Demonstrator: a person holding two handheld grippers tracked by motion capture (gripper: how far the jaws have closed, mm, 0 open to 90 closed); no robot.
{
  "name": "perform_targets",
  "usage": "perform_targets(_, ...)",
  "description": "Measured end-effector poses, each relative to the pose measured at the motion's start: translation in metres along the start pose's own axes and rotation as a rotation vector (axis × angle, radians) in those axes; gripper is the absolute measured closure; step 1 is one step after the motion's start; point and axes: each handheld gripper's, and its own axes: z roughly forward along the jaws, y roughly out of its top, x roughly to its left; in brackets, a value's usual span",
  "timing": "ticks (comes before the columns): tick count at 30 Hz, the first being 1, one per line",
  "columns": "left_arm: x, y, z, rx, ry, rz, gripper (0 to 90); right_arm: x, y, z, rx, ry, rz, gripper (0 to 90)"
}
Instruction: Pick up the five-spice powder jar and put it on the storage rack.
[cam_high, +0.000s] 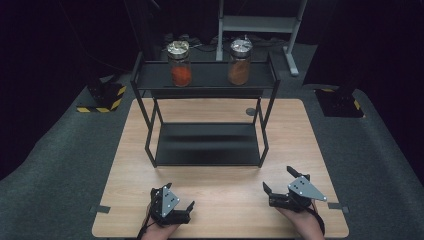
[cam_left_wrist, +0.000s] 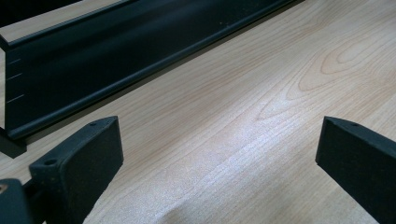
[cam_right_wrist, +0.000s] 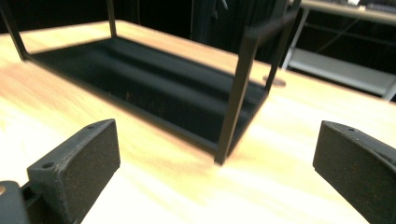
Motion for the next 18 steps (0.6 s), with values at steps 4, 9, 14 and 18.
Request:
perform_targets(4, 0.0, 0.0, 0.0, 0.001, 0.001, 0.005, 1.0, 0.001, -0.01, 0.003, 0.036, -0.009, -0.001, 0.0)
perform_targets(9, -0.001, 0.0, 0.0, 0.002, 0.002, 0.01, 1.0, 0.001, -0.02, 0.004, 0.087, -0.021, -0.02, 0.0)
perform_targets(14, -0.002, 0.001, 0.0, 0.003, 0.003, 0.011, 1.0, 0.006, -0.014, 0.004, 0.134, -0.043, -0.072, 0.0)
perform_targets(18, -0.002, 0.002, 0.001, 0.008, 0.006, 0.014, 1.0, 0.009, -0.012, 0.004, 0.151, -0.05, -0.092, 0.0)
